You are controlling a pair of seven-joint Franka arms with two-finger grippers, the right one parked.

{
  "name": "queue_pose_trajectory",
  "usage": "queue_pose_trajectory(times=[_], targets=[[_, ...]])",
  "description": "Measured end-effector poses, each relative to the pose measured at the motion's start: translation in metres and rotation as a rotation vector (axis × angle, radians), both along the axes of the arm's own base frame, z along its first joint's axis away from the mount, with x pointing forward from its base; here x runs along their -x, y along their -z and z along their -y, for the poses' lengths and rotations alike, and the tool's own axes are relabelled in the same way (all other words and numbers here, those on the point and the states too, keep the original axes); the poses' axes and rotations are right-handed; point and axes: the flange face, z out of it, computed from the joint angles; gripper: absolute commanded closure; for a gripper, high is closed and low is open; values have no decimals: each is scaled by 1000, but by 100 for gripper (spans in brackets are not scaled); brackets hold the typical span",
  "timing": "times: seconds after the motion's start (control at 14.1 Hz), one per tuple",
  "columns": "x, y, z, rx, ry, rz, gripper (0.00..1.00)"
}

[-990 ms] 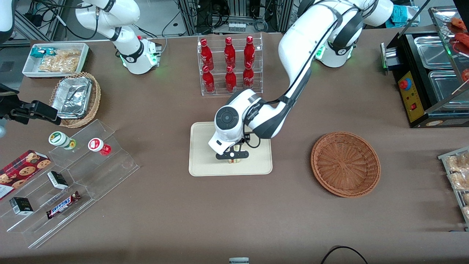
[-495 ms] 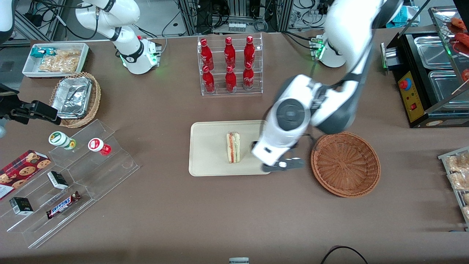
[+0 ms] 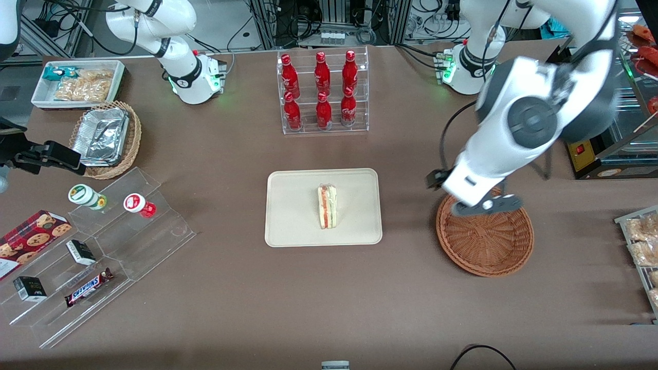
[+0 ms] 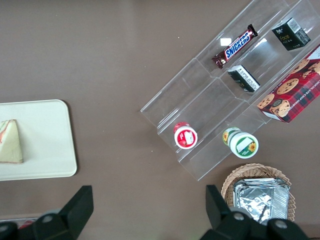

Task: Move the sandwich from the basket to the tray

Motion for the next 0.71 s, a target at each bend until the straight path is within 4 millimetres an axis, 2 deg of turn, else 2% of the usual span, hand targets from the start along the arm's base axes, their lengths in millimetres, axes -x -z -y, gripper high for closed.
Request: queue_pose_trajectory(times=[0.14,0.28,0.49,0.71], targets=[[13,-27,-42,1,3,-13,0],[22,-48,-72,1,-10,-17,0],[29,-63,-106,11,12,-28,0],[30,-71,-126,16,7,-17,0]])
